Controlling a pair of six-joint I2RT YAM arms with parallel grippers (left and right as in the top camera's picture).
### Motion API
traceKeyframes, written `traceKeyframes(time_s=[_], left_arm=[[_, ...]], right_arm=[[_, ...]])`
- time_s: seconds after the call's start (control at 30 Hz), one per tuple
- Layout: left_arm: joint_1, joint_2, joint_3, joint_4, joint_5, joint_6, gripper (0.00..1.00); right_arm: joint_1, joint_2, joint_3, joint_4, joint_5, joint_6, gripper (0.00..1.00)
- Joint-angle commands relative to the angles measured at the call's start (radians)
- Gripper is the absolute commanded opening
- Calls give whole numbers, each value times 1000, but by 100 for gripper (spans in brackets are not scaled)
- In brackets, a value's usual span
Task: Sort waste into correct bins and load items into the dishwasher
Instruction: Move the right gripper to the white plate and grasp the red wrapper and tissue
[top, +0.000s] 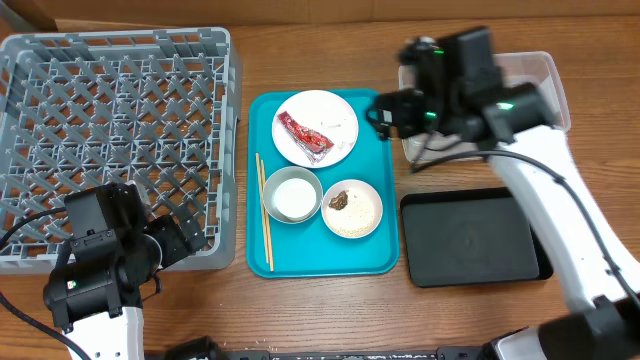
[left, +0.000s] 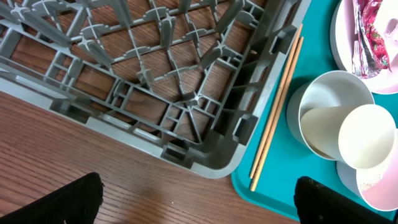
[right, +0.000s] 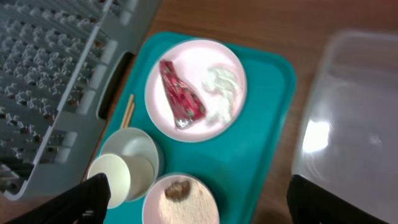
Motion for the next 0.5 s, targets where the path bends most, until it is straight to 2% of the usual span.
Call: traceKeyframes(time_s=[0.0, 0.1, 0.47], left_arm=[[5, -1, 26, 0, 12, -17, 100], [5, -1, 26, 0, 12, -18, 100], [5, -1, 26, -1, 12, -17, 100]], right_arm=[[74, 62, 34, 77, 156, -40, 93], [111, 143, 34, 166, 224, -43, 93], [128, 415, 33, 391, 220, -42, 89]])
